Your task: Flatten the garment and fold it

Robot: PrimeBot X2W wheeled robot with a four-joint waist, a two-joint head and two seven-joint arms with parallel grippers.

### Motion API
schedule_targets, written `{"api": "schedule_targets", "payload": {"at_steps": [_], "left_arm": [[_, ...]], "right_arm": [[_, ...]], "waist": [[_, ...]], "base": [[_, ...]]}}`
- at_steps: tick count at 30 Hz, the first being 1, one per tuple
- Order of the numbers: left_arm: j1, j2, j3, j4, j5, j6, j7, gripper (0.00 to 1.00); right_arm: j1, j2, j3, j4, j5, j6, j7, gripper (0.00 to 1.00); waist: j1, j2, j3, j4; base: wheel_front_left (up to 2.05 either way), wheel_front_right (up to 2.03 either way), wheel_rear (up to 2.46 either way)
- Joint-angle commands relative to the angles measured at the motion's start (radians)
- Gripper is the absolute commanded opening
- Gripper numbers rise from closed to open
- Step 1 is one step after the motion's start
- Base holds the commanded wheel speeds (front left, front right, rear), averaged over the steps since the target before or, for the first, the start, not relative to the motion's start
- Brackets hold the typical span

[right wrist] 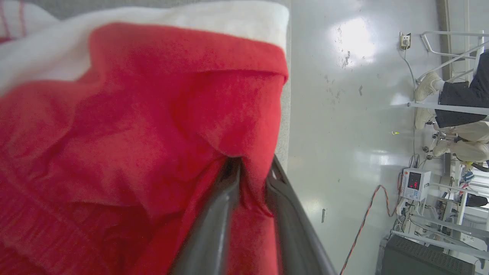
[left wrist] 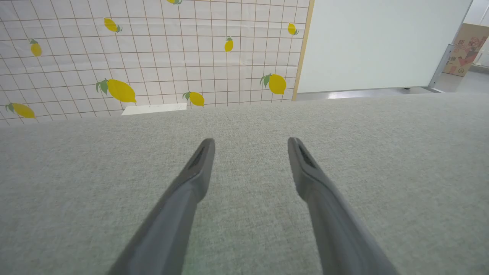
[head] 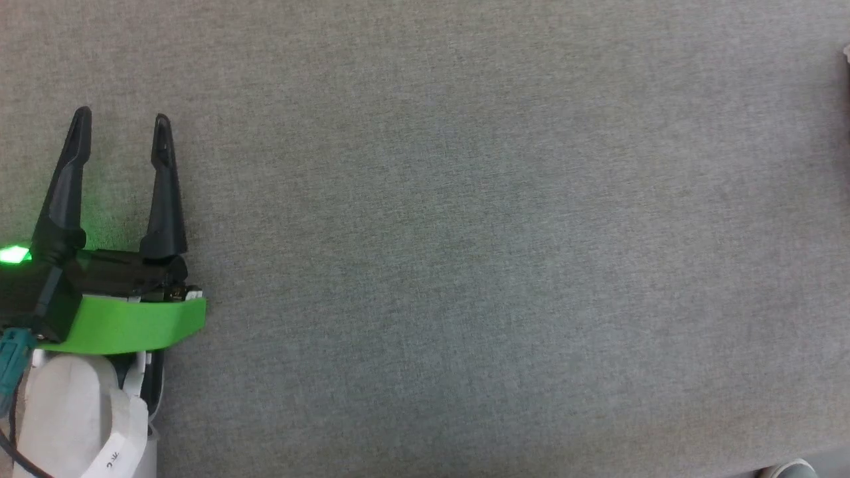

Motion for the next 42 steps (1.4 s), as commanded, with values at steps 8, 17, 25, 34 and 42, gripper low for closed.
{"api": "schedule_targets", "payload": {"at_steps": [8,17,25,34,42], "left_arm": [[0.03,0.023,0.008,0.01,0.003,0.012,0.014,1.0],[0.07,-0.002,0.028,0.073,-0.026,0.034,-0.001,1.0],[0.09,-0.045,0.037,0.131,-0.055,0.049,-0.012,1.0],[0.123,-0.072,0.072,0.158,-0.087,0.069,-0.015,1.0],[0.126,-0.09,0.076,0.174,-0.09,0.092,-0.013,1.0]], "right_arm": [[-0.039,0.058,-0.1,0.02,-0.056,-0.002,0.0,1.0],[-0.143,0.147,-0.078,-0.121,0.013,-0.002,-0.133,1.0],[-0.16,0.308,-0.028,-0.304,0.11,-0.002,-0.301,1.0],[0.022,0.585,-0.045,-0.477,0.203,-0.002,-0.535,1.0],[0.235,0.682,-0.042,-0.527,0.174,-0.002,-0.742,1.0]], "waist": [[-0.0002,-0.0001,-0.073,-0.038],[-0.0002,-0.0001,-0.257,-0.046],[-0.0002,-0.0001,-0.403,-0.019],[-0.0002,-0.0001,-0.505,0.035],[-0.0002,-0.0001,-0.545,0.106]], "base": [[0.0,0.0,0.0],[0.0,0.0,0.0],[0.0,0.0,0.0],[0.0,0.0,0.0],[0.0,0.0,0.0]]}}
